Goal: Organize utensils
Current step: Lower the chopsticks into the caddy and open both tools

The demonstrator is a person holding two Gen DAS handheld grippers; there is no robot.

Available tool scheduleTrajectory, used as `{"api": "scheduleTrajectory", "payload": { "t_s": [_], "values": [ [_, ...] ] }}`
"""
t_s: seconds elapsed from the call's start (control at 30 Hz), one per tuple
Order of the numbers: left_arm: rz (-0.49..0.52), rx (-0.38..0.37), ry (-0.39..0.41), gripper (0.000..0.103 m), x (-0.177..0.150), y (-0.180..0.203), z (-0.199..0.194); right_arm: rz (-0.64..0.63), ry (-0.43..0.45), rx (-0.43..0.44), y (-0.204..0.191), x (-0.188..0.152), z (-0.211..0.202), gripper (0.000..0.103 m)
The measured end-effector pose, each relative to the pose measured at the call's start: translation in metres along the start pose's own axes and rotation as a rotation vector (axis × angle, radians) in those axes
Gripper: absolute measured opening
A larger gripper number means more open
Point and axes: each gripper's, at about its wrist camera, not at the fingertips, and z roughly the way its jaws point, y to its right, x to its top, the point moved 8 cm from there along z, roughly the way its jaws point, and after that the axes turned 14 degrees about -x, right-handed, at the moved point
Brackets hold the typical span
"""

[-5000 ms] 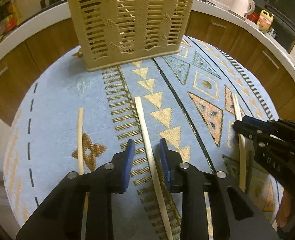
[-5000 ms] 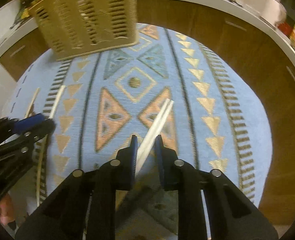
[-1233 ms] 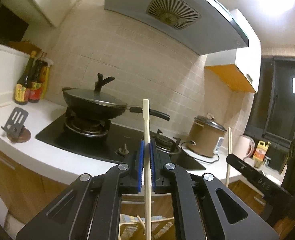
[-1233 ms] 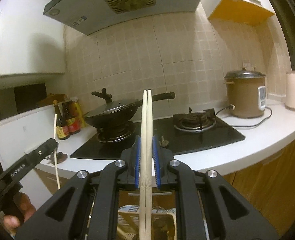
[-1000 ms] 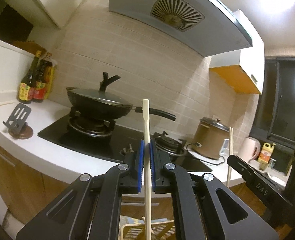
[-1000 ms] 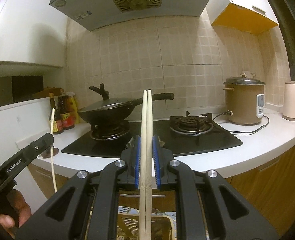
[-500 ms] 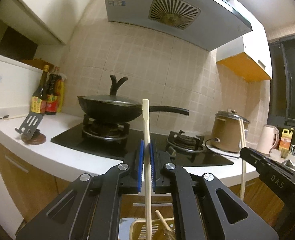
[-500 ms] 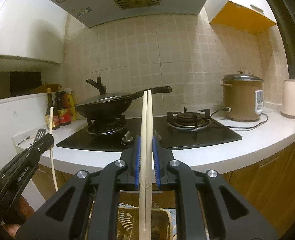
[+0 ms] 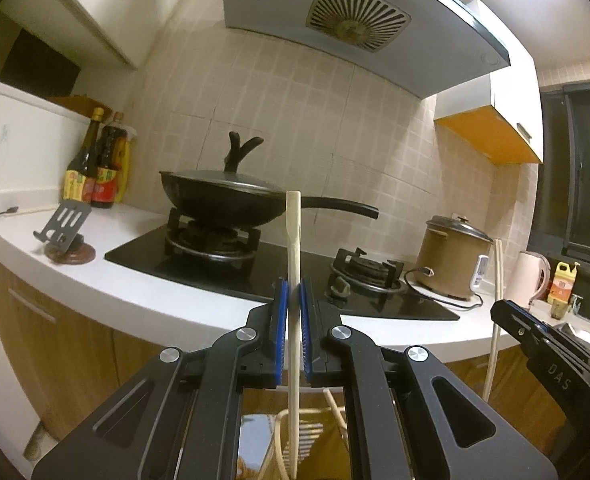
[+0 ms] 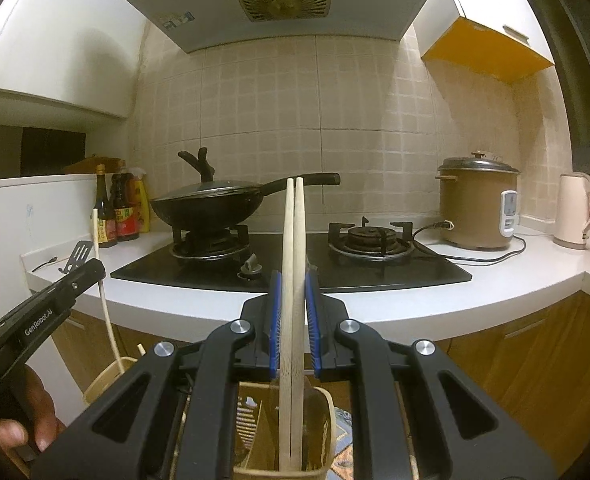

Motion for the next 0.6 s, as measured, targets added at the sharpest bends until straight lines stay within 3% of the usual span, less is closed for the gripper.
{"api": "scheduleTrajectory", "payload": {
  "t_s": [0.27, 0.5, 0.6],
  "values": [
    [-0.008, 0.006, 0.006, 0.005, 0.002, -0.003, -0.009, 0.032, 0.023, -0.019, 0.002, 0.008, -0.001, 0.01],
    [0.007, -0.008, -0.013, 0.005, -0.005, 0.001, -0.011, 0.003, 0.025, -0.026, -0.003, -0.005, -0.006, 0.011],
    [-0.005, -0.032, -0.027, 0.012, -0.005, 0.003, -0.018, 0.005, 0.01, -0.006, -0.001, -0.004, -0.017, 0.011]
  ]
}}
